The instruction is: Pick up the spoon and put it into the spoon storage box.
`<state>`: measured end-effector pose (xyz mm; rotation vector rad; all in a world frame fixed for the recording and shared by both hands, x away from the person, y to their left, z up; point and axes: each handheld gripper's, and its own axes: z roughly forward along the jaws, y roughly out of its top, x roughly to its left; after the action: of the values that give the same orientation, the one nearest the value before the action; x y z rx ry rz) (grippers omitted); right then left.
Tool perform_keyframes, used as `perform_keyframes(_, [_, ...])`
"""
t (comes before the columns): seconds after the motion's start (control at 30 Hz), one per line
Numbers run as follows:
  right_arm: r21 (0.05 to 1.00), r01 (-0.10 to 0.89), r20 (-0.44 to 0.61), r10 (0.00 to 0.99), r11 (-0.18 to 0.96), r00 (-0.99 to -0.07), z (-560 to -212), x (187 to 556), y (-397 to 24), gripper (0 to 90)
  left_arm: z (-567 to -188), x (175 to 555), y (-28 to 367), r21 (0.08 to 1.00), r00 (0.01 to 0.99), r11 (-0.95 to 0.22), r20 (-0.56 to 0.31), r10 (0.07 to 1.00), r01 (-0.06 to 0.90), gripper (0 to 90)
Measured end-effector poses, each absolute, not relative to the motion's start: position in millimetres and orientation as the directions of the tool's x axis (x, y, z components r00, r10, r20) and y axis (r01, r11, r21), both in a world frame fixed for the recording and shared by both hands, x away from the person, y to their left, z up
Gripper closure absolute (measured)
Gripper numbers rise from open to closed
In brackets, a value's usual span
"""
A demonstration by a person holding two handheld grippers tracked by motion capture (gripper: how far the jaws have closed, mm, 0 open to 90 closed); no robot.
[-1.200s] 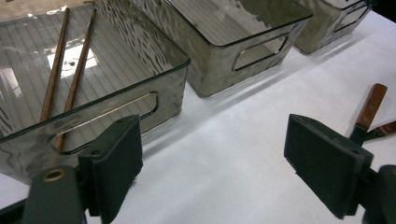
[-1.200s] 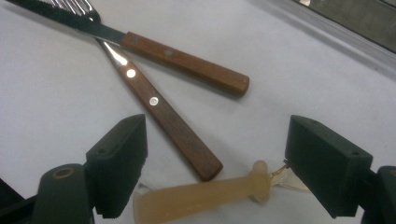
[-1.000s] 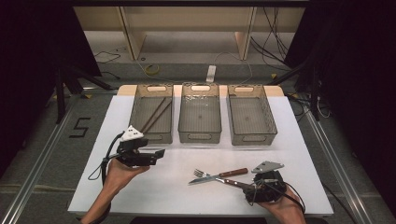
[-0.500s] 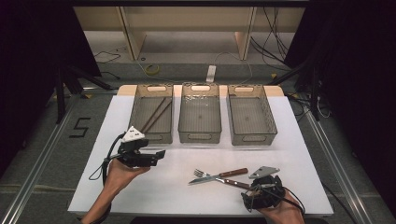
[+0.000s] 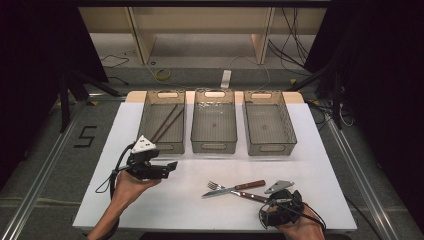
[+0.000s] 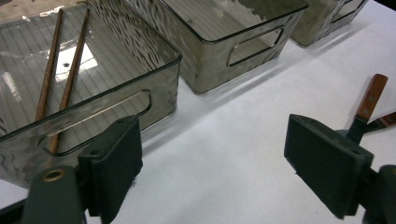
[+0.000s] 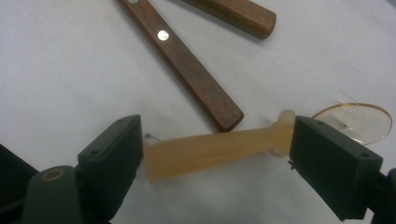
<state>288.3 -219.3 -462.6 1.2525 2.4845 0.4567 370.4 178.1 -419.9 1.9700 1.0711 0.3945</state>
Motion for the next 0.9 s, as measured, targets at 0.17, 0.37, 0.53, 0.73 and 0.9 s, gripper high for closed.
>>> perform_keyframes(0.17, [0.417,0.721,-0.125,0.821,0.553,-0.557,-463,290,-221,20.0,-420,370,178,0.792,0.589,-0.291,-0.105,0.801,0.537,18.6])
perform_keyframes(0.37, [0.412,0.734,-0.115,0.83,0.54,-0.546,-463,291,-222,20.8,-419,369,177,0.794,0.591,-0.295,-0.098,0.801,0.531,18.6])
perform_keyframes(0.53, [0.414,0.766,-0.074,0.856,0.493,-0.511,-461,294,-228,21.1,-419,369,177,0.797,0.59,-0.293,-0.096,0.802,0.529,18.6])
perform_keyframes(0.73, [0.421,0.789,-0.052,0.88,0.448,-0.472,-461,299,-235,20.6,-419,368,176,0.798,0.592,-0.295,-0.095,0.8,0.526,18.7])
perform_keyframes(0.9, [0.356,0.851,-0.008,0.912,0.387,-0.411,-466,308,-254,18.3,-418,368,176,0.799,0.597,-0.301,-0.089,0.798,0.521,18.8])
